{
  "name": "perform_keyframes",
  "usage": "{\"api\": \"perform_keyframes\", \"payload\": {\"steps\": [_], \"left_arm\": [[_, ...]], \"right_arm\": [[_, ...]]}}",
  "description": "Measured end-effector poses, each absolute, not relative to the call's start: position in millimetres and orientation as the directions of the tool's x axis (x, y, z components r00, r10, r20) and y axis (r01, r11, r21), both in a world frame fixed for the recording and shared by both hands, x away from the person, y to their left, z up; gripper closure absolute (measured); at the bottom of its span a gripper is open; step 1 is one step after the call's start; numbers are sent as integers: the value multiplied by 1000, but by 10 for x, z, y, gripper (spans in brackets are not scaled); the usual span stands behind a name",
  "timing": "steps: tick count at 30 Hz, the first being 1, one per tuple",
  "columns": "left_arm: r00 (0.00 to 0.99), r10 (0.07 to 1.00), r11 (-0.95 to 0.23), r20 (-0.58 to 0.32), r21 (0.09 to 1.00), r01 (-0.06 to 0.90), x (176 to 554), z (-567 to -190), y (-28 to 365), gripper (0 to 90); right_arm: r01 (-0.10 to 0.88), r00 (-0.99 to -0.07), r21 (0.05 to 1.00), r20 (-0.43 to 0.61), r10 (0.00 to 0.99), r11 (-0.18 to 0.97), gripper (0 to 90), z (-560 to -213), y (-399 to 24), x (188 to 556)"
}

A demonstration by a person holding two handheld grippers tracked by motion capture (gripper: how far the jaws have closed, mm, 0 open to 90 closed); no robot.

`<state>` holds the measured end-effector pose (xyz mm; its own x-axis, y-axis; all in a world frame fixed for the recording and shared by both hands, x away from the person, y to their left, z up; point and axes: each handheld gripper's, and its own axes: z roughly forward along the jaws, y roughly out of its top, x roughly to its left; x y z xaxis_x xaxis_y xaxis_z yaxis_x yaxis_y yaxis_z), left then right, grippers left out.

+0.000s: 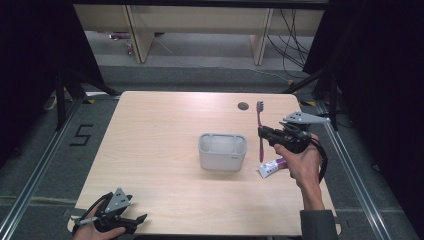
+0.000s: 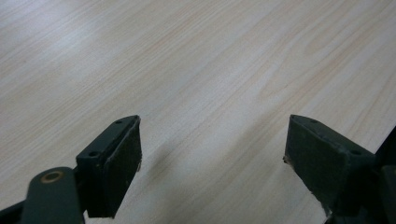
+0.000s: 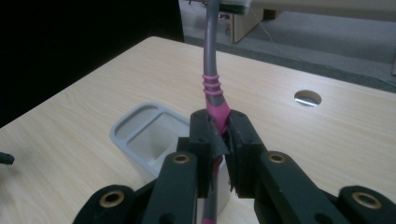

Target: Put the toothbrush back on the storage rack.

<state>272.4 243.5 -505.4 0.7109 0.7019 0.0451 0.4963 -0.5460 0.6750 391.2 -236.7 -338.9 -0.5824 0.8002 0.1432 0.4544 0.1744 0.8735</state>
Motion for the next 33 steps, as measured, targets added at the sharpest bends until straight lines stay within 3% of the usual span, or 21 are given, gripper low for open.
{"api": "perform_keyframes", "payload": {"steps": [1,12,33], "left_arm": [[728,681,-588,75,648,483,2733,-5034,2463,180],[707,705,-547,53,676,494,2730,-5048,2453,181],[707,705,-541,48,681,493,2722,-5042,2448,180]], "right_arm": [[454,-589,875,154,794,167,816,-3385,-2349,3943],[454,-589,879,174,789,145,816,-3420,-2116,4247],[474,-560,873,199,804,114,816,-3493,-1974,4492]]}}
